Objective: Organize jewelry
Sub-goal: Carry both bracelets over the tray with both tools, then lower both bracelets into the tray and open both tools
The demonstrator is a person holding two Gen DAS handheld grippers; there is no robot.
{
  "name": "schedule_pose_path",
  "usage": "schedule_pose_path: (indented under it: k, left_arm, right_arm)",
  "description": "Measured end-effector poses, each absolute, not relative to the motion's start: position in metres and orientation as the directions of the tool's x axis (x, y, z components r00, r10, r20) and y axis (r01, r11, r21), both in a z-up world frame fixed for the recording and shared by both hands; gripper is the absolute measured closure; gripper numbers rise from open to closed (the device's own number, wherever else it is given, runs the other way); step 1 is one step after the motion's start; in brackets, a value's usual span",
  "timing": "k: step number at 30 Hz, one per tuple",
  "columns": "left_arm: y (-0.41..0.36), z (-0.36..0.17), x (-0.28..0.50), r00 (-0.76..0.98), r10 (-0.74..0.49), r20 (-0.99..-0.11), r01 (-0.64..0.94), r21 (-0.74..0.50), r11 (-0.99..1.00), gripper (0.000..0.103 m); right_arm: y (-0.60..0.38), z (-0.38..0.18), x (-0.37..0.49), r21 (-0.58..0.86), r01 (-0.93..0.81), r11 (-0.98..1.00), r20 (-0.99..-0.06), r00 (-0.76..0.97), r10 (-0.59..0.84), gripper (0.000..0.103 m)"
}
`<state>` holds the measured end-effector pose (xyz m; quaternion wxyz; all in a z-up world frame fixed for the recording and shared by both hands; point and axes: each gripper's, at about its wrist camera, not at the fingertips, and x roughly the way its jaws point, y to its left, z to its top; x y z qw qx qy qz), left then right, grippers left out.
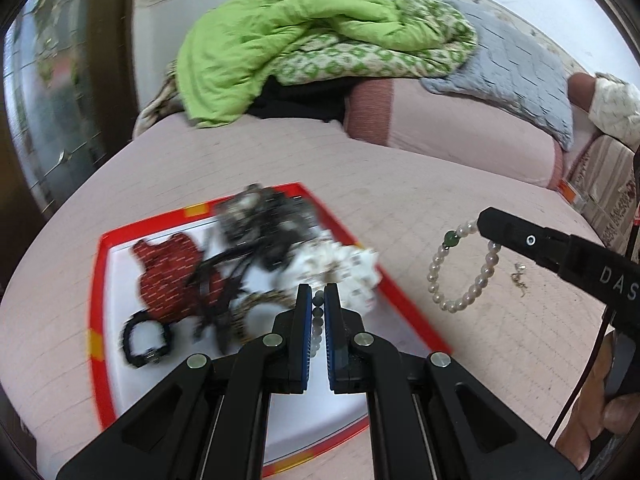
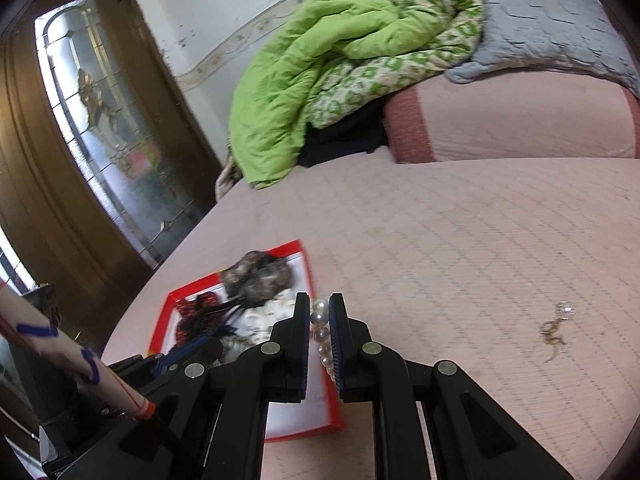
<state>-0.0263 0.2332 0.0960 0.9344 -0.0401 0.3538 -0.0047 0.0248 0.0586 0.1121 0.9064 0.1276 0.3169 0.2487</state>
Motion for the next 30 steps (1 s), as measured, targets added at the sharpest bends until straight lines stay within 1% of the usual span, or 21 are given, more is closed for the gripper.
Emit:
schedule_pose_path:
  k: [10, 23, 27, 30]
  left_arm:
    - [0.291, 0.088, -0.055, 0.733, 0.034, -0.679, -0.130, -0.091, 0.987, 0.097]
    - [0.331, 0.073, -0.069, 0.700, 0.080, -0.710, -0.208, -0.095, 0.974, 0.097]
    - [0.335, 0.068, -0.069, 0.686, 0.071, -0.724, -0.214, -0.108, 0.971, 0.097]
    - [0.334, 0.065, -0.068, 0.678, 0.078, -0.731, -0.214, -0.094, 0.972, 0.097]
  right_arm:
    - [0.119, 0.101, 0.004, 0.372, -0.477, 0.796, -0.528, 0.596, 0.604, 0.092]
    - [0.182, 0.087, -0.021, 0.388, -0.586, 0.711, -0.546, 0.476, 0.690, 0.092]
    - [0.180, 0.080, -0.014, 0.398, -0.567, 0.721, -0.562, 0.471, 0.680, 0.092]
    - [0.175, 0.074, -0.007, 0.397, -0.539, 0.743, -0.579, 0.481, 0.658, 0.092]
